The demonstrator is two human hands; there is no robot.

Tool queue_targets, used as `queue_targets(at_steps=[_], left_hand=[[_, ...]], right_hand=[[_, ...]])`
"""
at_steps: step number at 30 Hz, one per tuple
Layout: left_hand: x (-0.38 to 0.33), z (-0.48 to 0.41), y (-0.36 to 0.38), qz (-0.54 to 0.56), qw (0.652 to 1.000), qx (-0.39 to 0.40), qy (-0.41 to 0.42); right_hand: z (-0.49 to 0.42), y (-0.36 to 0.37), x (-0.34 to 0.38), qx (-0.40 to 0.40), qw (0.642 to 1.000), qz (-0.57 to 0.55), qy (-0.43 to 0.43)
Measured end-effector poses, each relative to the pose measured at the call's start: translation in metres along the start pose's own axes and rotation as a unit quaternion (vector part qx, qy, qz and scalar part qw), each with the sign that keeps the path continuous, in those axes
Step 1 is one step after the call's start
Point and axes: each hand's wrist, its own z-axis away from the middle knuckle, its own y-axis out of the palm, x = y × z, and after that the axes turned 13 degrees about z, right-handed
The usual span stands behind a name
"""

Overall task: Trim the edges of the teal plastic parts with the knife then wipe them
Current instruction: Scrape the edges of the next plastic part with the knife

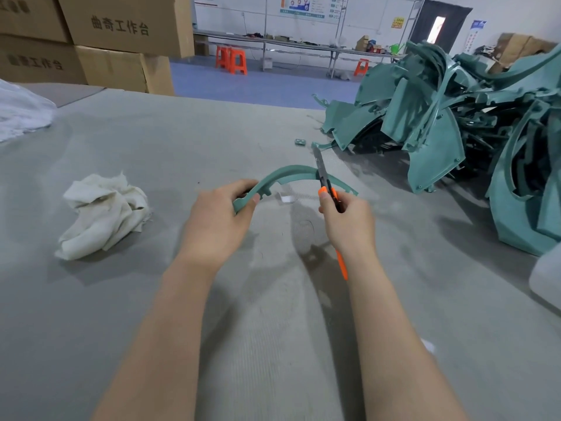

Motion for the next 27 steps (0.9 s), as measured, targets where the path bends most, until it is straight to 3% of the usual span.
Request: queue_targets(at_steps=[19, 27], left_hand=[[-0.003, -0.003, 0.003, -0.024, 1.000, -0.008, -0.009], [-0.004, -0.003, 0.003, -0.015, 1.000, -0.022, -0.009]], right_hand=[[0.024, 0.006, 0.029, 0.069, 0.989, -0.053, -0.121], [0.026, 0.004, 0.031, 0.080, 0.986, -0.071, -0.129]])
